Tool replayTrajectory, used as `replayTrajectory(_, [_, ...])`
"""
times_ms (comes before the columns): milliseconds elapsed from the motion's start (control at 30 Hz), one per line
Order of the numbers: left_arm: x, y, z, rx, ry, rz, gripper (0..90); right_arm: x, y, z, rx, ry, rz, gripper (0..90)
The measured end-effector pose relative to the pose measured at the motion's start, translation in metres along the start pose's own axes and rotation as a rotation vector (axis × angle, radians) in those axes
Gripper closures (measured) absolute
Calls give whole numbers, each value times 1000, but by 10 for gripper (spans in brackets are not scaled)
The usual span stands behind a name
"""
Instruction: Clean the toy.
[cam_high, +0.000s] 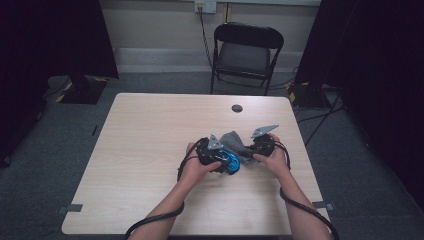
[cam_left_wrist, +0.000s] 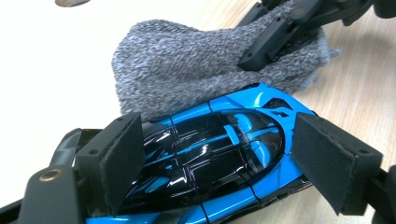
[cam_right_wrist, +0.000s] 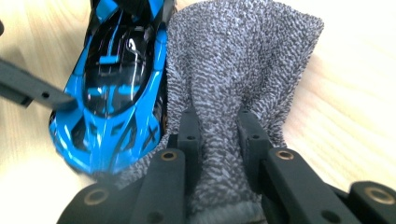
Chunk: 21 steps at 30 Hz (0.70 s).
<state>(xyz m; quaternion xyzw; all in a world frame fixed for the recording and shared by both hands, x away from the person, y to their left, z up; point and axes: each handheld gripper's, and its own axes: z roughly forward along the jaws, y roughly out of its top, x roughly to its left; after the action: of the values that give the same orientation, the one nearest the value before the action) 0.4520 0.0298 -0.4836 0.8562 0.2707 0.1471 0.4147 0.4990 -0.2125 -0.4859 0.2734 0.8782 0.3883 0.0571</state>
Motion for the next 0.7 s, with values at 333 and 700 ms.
replayTrajectory(333, [0, 0, 0, 6, 6, -3, 170, 3, -11, -12, 8, 2, 18, 754])
replayTrajectory(700, [0, 0, 0, 3, 10, 5, 171, 10, -25, -24, 0, 7, 31, 749])
